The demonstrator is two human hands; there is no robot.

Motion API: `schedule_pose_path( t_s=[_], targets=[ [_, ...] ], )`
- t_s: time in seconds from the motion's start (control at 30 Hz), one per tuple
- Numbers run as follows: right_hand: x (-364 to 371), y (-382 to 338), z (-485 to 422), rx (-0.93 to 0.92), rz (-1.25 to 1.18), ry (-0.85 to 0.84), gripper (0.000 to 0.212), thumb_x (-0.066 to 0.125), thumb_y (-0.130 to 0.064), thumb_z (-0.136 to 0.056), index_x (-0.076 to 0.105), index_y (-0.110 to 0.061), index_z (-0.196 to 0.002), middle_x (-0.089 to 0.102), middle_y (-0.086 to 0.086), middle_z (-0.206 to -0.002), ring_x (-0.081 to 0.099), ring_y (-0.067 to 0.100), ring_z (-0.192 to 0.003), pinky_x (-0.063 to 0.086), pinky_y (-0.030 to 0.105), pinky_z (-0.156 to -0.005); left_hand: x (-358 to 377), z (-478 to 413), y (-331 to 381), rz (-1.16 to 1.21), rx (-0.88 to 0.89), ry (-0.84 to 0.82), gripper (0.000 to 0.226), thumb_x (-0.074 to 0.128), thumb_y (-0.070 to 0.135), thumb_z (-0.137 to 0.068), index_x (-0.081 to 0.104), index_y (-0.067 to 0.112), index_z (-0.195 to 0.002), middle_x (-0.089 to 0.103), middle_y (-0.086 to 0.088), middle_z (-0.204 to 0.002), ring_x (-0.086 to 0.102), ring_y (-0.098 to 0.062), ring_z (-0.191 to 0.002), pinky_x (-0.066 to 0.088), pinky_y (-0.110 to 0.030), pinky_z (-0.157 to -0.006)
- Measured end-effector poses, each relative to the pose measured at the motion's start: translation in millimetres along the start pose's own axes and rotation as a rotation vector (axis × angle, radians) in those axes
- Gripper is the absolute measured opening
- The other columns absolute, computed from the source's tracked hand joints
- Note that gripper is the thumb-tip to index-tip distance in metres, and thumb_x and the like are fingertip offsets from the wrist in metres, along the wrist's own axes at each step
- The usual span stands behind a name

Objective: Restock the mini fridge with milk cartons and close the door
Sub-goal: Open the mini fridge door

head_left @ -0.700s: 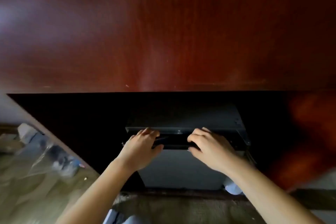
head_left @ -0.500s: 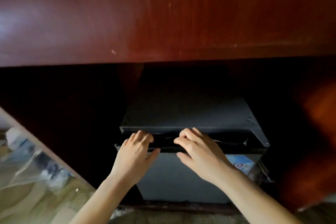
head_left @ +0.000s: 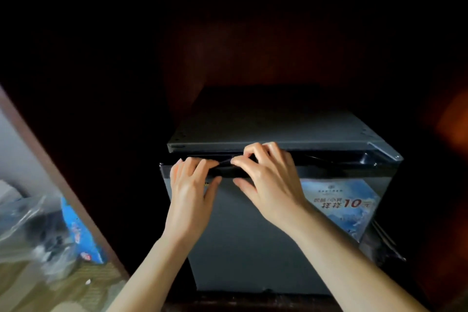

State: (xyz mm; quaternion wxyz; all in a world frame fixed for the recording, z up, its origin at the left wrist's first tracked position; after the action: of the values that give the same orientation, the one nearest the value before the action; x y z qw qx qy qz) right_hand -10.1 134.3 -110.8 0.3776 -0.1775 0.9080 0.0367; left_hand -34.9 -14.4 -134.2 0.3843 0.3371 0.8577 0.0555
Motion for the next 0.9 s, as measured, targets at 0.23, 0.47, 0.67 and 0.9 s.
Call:
schedule_pose_path(
  t_s=[0.23,0.47,0.67,0.9],
  targets=[
    [-2.7,-20.1,-5.9,0.198,0.030,-0.003,0.015,0.074,-0.021,-0.077,0.064,-0.018,-0.088,0.058,0.001,-0.089,0.053,0.026,-0.084,0.046,0.042,-0.071,-7.0,-2.8,9.2,-0.024,-0.066,-0.045,0.023,0.070,0.011,-0.080,0.064,0.011,-0.102,0.059,-0.005,-0.094,0.054,-0.027,-0.091,0.022,-0.021,-0.091],
    [-16.0,-35.0,0.5,0.229,0.040,-0.077,0.012,0.065,-0.022,-0.086,0.062,-0.015,-0.095,0.058,0.003,-0.099,0.050,0.026,-0.093,0.044,0.041,-0.078,-29.0,6.6,18.4,-0.100,0.021,-0.110,0.025,0.067,0.009,-0.081,0.064,0.014,-0.105,0.061,-0.004,-0.095,0.058,-0.028,-0.088,0.038,-0.038,-0.090],
    [-41.7,-48.1,35.2,0.191,0.032,-0.076,0.015,0.063,-0.027,-0.087,0.063,-0.016,-0.097,0.057,0.002,-0.097,0.049,0.024,-0.093,0.039,0.034,-0.074,-65.0,50.5,35.9,-0.097,0.122,-0.148,0.035,0.066,0.011,-0.083,0.062,0.017,-0.117,0.062,0.001,-0.108,0.060,-0.024,-0.099,0.040,-0.034,-0.092],
    [-84.6,-64.2,78.1,0.183,0.043,-0.136,0.024,0.049,-0.036,-0.093,0.061,-0.017,-0.103,0.058,-0.002,-0.101,0.049,0.020,-0.098,0.039,0.035,-0.080,-122.4,66.1,67.5,0.080,0.136,-0.327,0.032,0.053,0.029,-0.092,0.056,0.021,-0.124,0.057,0.005,-0.121,0.050,-0.015,-0.116,0.039,-0.031,-0.100]
  ],
)
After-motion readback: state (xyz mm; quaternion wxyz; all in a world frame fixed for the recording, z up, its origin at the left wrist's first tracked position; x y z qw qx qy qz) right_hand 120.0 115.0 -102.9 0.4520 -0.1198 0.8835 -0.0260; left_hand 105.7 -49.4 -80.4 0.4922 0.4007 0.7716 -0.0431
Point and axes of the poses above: each hand's wrist, its own z-axis away from the middle knuckle, its own x-axis out of the palm, y = z × x, the point moved 3 cm from there along -z, towards the middle knuckle
